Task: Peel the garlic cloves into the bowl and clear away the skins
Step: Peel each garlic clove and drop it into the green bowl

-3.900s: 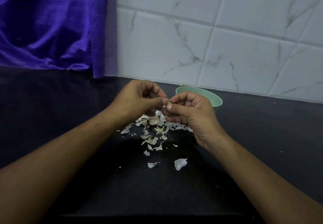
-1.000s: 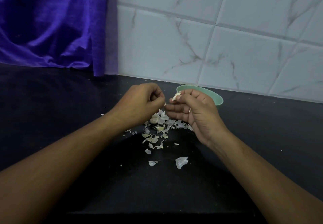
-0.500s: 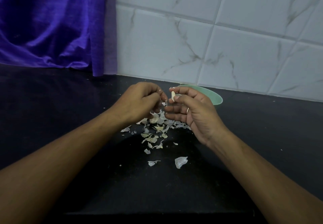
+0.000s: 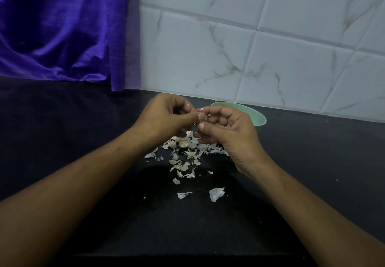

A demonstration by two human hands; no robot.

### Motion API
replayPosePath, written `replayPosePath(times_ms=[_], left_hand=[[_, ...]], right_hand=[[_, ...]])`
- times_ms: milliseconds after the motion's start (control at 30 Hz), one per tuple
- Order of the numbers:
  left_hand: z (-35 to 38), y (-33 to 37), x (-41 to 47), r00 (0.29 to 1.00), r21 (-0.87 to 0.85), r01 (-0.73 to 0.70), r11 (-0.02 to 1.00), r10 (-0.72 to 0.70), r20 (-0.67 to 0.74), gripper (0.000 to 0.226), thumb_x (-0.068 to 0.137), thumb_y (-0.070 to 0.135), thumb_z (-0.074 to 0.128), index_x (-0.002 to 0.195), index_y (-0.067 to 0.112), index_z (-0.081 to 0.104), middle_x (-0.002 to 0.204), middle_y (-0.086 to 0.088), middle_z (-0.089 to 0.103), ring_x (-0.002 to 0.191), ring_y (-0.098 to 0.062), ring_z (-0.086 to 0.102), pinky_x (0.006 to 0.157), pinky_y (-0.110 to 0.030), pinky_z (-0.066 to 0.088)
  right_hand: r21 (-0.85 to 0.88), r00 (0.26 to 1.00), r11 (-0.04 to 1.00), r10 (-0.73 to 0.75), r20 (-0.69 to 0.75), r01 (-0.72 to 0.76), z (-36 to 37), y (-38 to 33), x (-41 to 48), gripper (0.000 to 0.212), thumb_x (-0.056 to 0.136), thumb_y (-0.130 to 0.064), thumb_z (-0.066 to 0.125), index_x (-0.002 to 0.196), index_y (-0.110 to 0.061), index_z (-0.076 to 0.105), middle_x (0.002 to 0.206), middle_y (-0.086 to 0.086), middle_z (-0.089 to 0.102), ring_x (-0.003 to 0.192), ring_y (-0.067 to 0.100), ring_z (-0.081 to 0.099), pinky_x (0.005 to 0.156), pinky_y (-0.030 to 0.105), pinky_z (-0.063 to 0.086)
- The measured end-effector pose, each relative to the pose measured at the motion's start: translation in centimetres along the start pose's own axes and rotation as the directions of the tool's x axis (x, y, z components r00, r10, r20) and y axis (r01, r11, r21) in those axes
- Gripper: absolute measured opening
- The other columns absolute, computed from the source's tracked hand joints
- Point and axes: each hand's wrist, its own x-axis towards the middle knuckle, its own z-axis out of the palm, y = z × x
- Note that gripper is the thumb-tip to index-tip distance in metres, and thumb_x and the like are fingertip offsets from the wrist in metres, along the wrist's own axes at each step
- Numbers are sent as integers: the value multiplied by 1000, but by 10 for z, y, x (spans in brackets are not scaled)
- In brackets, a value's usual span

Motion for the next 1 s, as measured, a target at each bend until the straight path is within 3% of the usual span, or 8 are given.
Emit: replayPosePath(times_ms=[133, 367, 500, 733, 867, 1000], left_hand=[[-2, 0, 1, 999, -27, 9, 1000, -8, 45, 14, 91, 23, 79, 92, 9, 77, 81, -11, 78, 74, -17, 73, 68, -33, 61], [0, -2, 1, 998, 90, -59, 994, 56, 33, 5, 95, 20, 75, 90, 20, 78, 81, -5, 77, 81, -29, 76, 64, -33, 60], [0, 0, -1, 996, 157, -92, 983, 90, 19, 8, 94, 20, 74, 87, 22, 77, 75, -1, 76, 76, -31, 75, 62, -35, 61], [2, 1, -2, 993, 235, -113, 965, 117, -5, 6, 93, 19, 72, 87, 20, 75, 74, 0, 76, 73, -23, 74, 61, -30, 60], [0, 0, -1, 994, 232, -99, 968, 108, -30, 3, 91, 19, 75, 89, 19, 72, 77, 1, 74, 73, -21, 74, 63, -36, 64], [-4, -1, 0, 998, 125, -55, 991, 59, -28, 13, 90, 6, 73, 89, 18, 71, 82, -5, 72, 78, -32, 75, 64, -42, 65]], right_hand=[[-19, 1000, 1000, -16, -22, 16, 0, 0, 1, 22, 90, 7, 71, 108, -5, 72, 84, 15, 75, 74, 27, 76, 67, 35, 65], [-23, 999, 1000, 5, -36, -6, -1, 0, 0, 21, 91, 6, 71, 108, -7, 72, 83, 16, 75, 75, 27, 76, 66, 35, 65], [-13, 999, 1000, 16, -27, -16, 0, 0, 0, 20, 92, 5, 69, 108, -6, 72, 91, 26, 74, 78, 31, 76, 68, 37, 64], [16, 999, 999, 33, -5, -33, 0, 0, 0, 22, 94, 5, 67, 114, -3, 70, 96, 32, 71, 78, 29, 76, 68, 37, 64], [31, 999, 999, 42, 6, -42, 0, 0, 1, 28, 95, 5, 65, 120, -7, 68, 101, 36, 69, 81, 30, 76, 69, 40, 65], [9, 999, 999, 51, -7, -51, 1, 1, 0, 25, 94, 4, 68, 116, -8, 69, 98, 28, 73, 79, 29, 75, 67, 38, 65]])
